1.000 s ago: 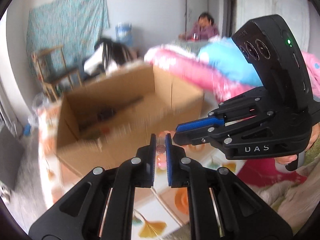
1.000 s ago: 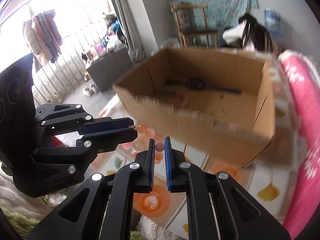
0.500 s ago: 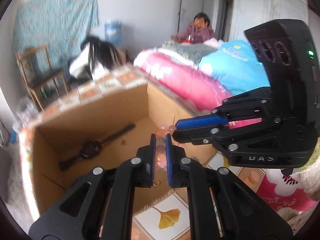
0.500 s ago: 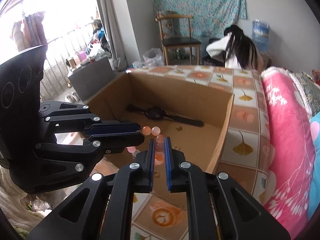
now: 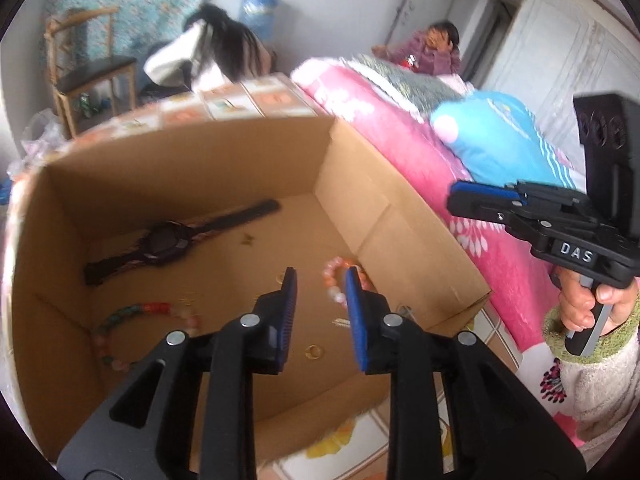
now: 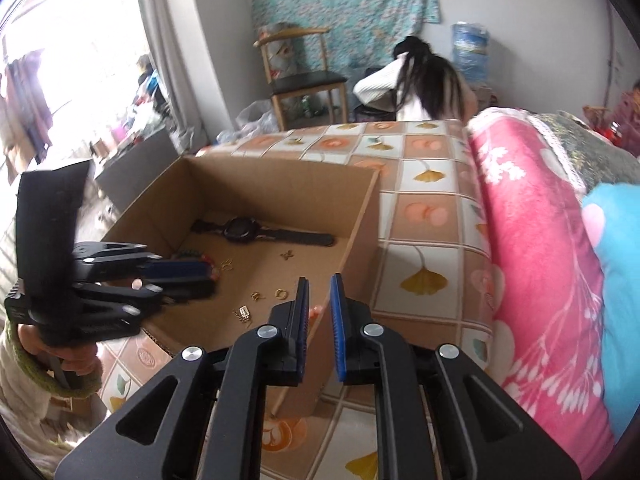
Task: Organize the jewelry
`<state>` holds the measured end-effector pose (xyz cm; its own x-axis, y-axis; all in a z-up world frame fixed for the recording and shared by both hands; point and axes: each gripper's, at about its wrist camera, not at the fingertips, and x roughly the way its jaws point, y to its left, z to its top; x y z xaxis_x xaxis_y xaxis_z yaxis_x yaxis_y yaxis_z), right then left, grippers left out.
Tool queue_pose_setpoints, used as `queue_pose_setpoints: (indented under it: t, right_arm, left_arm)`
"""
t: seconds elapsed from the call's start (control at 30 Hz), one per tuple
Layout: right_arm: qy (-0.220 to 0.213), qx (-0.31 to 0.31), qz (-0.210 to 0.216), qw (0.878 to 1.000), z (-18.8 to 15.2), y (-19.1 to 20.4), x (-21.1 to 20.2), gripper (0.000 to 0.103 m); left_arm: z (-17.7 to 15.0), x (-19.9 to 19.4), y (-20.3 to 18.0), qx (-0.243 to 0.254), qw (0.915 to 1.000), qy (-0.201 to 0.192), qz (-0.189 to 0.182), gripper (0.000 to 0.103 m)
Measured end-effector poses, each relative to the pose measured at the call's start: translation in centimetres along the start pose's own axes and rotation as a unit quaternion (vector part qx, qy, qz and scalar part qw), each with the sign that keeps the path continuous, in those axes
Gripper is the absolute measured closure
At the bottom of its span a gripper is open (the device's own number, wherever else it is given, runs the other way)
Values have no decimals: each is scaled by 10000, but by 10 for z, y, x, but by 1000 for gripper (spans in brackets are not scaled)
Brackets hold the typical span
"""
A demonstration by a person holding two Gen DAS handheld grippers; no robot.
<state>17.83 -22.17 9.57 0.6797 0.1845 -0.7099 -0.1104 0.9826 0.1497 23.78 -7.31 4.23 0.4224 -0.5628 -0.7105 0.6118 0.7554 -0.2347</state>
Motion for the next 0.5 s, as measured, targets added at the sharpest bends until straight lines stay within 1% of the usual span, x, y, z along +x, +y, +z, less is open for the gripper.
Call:
queue_pose_setpoints:
  t: [0.03, 0.1, 0.13, 0.17, 0.2, 0.23, 0.27, 0.3, 0.33, 0.37, 0.4, 0.43, 0.5]
  right_arm:
    - [-45, 98, -19, 9999, -3, -3, -4, 73]
    - [-83, 250, -33, 9996, -6, -6, -7, 63]
    - [-88, 330, -15, 9994, -9, -8, -7, 60]
    - [-88, 395, 12, 9992, -11, -9, -7, 58]
    - [-82, 497, 61, 9987, -13, -10, -6, 53]
    - [-63, 665, 142, 9977, -17, -12, -5, 49]
    - [-48, 785, 221, 9967, -20, -13, -4, 47]
    - [-28, 935, 358, 9950, -24, -15, -1, 44]
    - [22, 1130, 545, 9921, -28, -17, 4, 42]
    - [80, 1260, 612, 9901, -31, -19, 8, 42]
    - [152, 1389, 654, 9880, -33, -19, 12, 42]
    - [259, 1527, 711, 9854, -36, -20, 19, 42]
    - [351, 1664, 803, 9821, -40, -19, 26, 42]
  left_arm:
    - [2, -8, 1, -9, 9999, -90, 69, 72]
    - [-2, -36, 8, -66, 9986, -385, 351, 59]
    - [-4, -51, 12, -111, 9974, -520, 484, 54]
    - [-9, -70, 19, -200, 9950, -717, 671, 44]
    - [-12, -85, 26, -305, 9922, -882, 831, 34]
    - [-17, -103, 36, -429, 9887, -1048, 978, 29]
    - [-21, -117, 46, -570, 9850, -1191, 1110, 21]
    - [-24, -126, 53, -685, 9825, -1260, 1188, 17]
    - [-30, -136, 68, -904, 9789, -1316, 1275, 17]
    - [-31, -139, 77, -1055, 9771, -1312, 1301, 17]
    - [-37, -141, 92, -1344, 9745, -1253, 1286, 17]
    - [-43, -136, 111, -1729, 9727, -1101, 1086, 17]
    - [-53, -119, 137, -2279, 9681, -836, 629, 17]
